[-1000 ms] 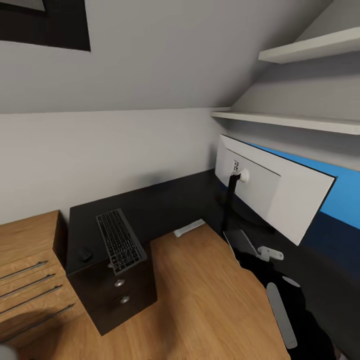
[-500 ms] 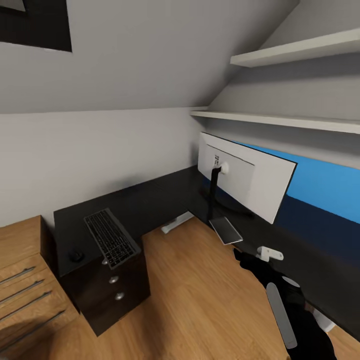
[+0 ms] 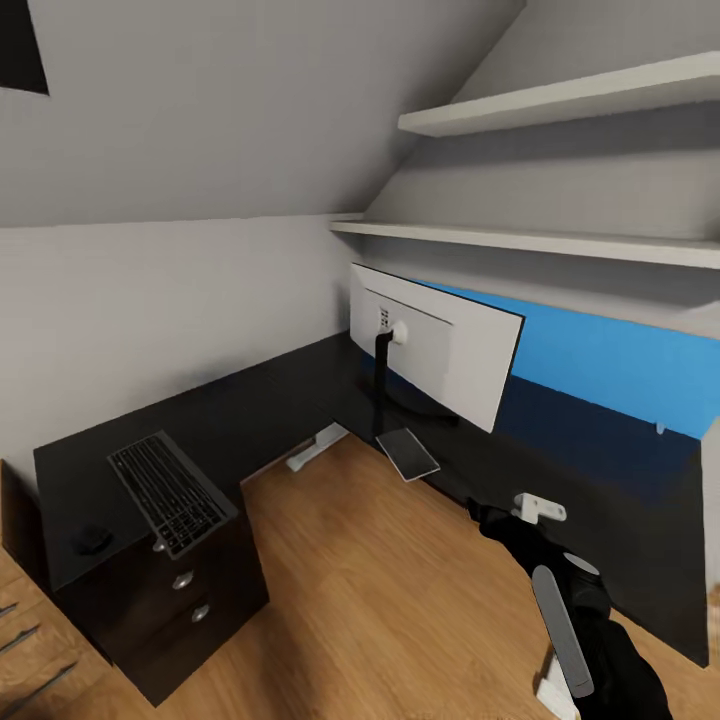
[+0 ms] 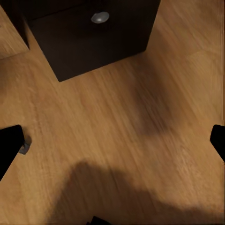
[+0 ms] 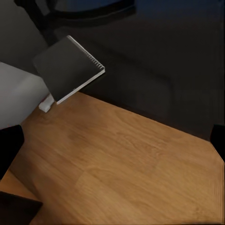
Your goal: In the bedroom, organize the workspace by keeping the computer under the desk, ensuring the monitor is on the desk, placing the keyboard on the desk next to the monitor, placing the mouse on the desk next to the keyboard, moving the folder from the swivel chair onto the desk next to the mouse, stacking the notebook on top of the folder with the pen on top of the notebook, and positioning the swivel chair next to the desk.
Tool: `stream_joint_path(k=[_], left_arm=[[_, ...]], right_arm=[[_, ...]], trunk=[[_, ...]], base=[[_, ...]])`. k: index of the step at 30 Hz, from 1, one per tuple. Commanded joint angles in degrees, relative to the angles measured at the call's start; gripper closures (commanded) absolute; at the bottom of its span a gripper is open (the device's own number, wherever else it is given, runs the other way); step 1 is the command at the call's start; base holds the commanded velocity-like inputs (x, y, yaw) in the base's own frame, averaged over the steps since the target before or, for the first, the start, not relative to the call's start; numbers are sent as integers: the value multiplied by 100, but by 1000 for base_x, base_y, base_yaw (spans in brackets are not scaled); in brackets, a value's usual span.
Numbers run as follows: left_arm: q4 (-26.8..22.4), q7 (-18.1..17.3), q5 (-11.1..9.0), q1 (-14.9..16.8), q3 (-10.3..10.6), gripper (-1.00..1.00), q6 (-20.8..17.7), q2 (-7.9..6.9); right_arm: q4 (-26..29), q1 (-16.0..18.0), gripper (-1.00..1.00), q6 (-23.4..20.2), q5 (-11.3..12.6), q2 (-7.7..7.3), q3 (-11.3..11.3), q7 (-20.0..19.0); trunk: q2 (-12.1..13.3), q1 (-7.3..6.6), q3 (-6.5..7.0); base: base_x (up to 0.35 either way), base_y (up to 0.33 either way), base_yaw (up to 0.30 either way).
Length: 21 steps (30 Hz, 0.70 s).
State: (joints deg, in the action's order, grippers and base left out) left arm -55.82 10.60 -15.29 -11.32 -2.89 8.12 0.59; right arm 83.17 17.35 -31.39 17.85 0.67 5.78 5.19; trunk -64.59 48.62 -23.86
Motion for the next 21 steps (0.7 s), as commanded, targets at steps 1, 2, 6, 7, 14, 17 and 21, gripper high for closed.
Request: stream_joint_path(k=[1,2,6,7,14,17,21], left_arm=[[-7,2,-53,-2,-1,-100,14,2],[-7,2,-53,-2,-1,-100,14,2],[-7,-1,-53,-2,-1,-100,14,3],[-7,-3,-53,-2,1,-100,14,3],[-6,-5,-53,-2,4,-100,14,3],[-6,-5,-53,-2,1,-100,14,3],[-7,-11,-53,-2,1,-100,14,1]], right_arm=[[6,5,-100,-23,60,4,2,43],[6,5,-100,-23,60,4,2,43],[6,5,-100,-24,58,8,2,43],[4,5,-100,-21,57,10,-1,41],[-2,0,-100,-24,53,34,-6,45],[-3,-2,-100,-25,52,47,-10,49],[-3,0,-100,-25,52,59,-50,51]], trunk=[[-4,1,-5],[-4,1,-5],[-4,1,-5],[-4,1,-5],[-4,1,-10],[-4,1,-18],[-4,1,-22]], base=[[0,0,-293],[0,0,-293],[-51,31,-293],[-156,111,-293],[-223,171,-273],[-247,219,-131],[-189,174,-51]])
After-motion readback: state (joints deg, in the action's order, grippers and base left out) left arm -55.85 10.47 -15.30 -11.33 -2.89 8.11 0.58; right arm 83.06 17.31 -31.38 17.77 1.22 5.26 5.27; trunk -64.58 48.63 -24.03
